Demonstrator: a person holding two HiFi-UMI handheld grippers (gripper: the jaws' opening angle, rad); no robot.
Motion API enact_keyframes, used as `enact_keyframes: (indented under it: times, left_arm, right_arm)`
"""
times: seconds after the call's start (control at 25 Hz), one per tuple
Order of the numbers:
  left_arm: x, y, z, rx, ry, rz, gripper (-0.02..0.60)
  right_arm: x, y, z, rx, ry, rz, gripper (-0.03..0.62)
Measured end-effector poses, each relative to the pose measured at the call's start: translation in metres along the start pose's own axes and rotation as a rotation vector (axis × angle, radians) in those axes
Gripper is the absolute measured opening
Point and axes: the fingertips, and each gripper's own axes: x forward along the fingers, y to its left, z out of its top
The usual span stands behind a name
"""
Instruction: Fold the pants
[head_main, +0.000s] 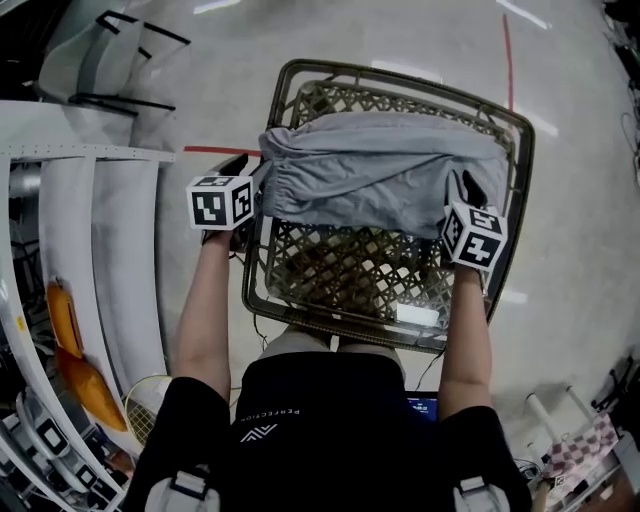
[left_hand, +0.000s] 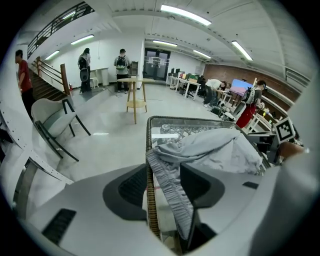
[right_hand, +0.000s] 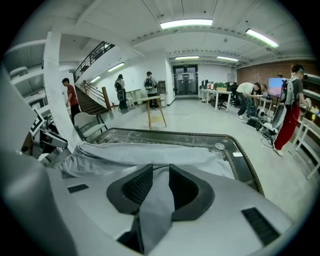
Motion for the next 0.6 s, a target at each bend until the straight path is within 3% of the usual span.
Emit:
enact_keyframes:
  times: [0.28,0.6]
  left_arm:
    - [-0.021,-0.025,-0.014,0.035,-0.055,-0.062,0.038]
    - [-0.039,-0.03,-0.048,0.044,-0.028,-0.097,0.017]
  right_arm:
    - [-0.014,0.041,-0.006,-0.008,-0.007,0.058,0.101]
    - [-0.025,0.081,-0.009,-0.027,-0.013,0.102,0.101]
